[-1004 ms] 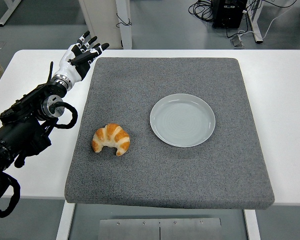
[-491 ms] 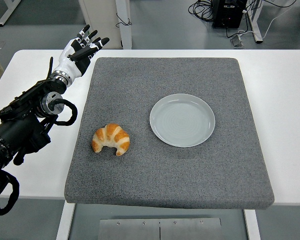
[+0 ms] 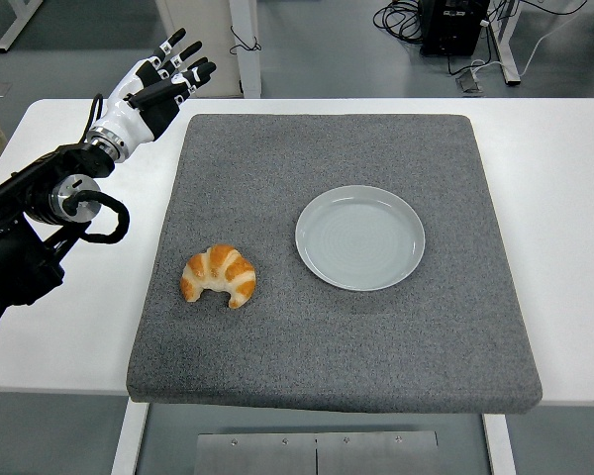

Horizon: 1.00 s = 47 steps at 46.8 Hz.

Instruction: Place the bread on the plate

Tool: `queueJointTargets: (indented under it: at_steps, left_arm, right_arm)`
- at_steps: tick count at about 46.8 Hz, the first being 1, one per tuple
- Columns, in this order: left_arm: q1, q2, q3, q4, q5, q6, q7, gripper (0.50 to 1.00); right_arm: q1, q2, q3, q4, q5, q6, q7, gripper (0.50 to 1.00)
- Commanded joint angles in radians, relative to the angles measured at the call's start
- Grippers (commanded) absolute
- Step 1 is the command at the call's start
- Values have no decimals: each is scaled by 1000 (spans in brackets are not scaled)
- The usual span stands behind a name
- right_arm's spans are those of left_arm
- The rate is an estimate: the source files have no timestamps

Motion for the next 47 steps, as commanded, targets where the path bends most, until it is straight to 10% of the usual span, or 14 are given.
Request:
queueJointTargets:
  at_steps: [1,27,47]
  left_arm:
    - [14,8,-33,-51,1,38,7,972]
    - [-12,263,113,-472,139,187,11,972]
    - [-10,411,153,-737,492,293,113,972]
  right_arm:
    - [0,0,0,0,0,0,0,1000]
    - [0,0,0,0,0,0,0,1000]
    - [0,0,0,0,-1,0,0,1000]
